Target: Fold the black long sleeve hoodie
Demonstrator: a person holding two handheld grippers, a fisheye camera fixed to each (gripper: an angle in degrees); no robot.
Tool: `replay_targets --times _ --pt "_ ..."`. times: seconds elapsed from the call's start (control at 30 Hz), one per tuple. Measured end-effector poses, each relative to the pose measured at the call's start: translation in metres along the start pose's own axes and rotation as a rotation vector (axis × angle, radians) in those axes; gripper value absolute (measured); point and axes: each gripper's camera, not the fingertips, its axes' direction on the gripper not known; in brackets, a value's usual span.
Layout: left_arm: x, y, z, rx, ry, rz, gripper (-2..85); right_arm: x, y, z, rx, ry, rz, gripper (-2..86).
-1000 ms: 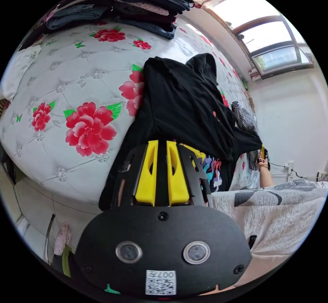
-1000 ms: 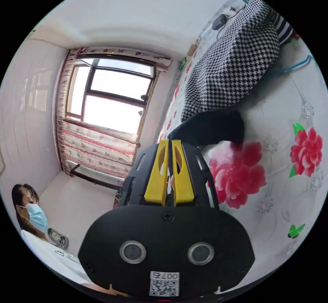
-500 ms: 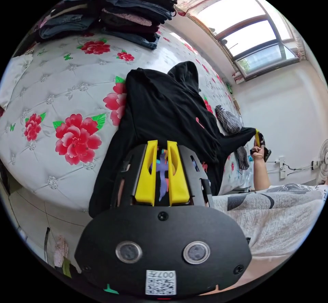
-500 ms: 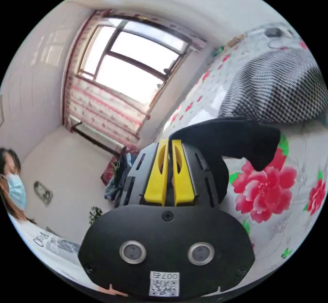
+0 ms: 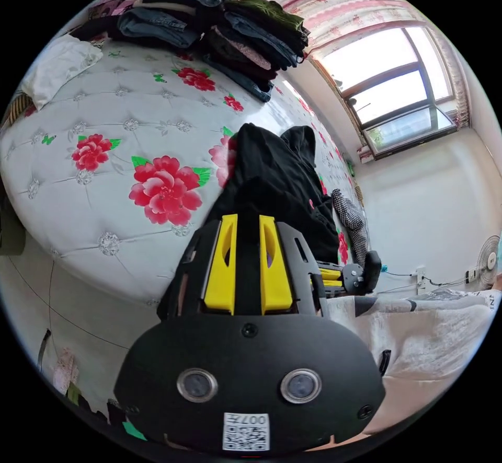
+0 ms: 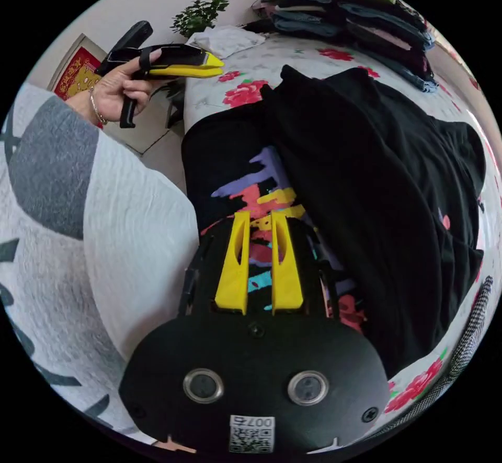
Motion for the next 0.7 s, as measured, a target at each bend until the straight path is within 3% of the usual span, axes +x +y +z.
replay_targets --times 0.27,0.4,0.5,0.63,0.7 --pt "0.039 -0.05 0.061 -0.118 -0.032 0.222 13.4 0.067 0.024 -0.094 0.274 0.244 0.366 5.0" --pt "0.063 -0.088 0.114 -0.211 -0.086 0.332 13.6 0.099 0.043 -0.104 0.177 0.3 0.472 6.2" --pt "0.068 -0.104 0.151 -0.331 -0.156 0.357 8.0 0.102 0.051 -0.098 0.078 0.28 0.448 6.5" --pt "0.096 -0.106 0.119 -0.248 -0.044 0.438 4.8 0.096 0.066 -0.071 -0.101 0.285 0.381 5.7" --pt "0.126 -0.084 0.075 -0.184 0.022 0.562 4.4 0.087 0.075 -0.073 -0.082 0.302 0.355 4.7"
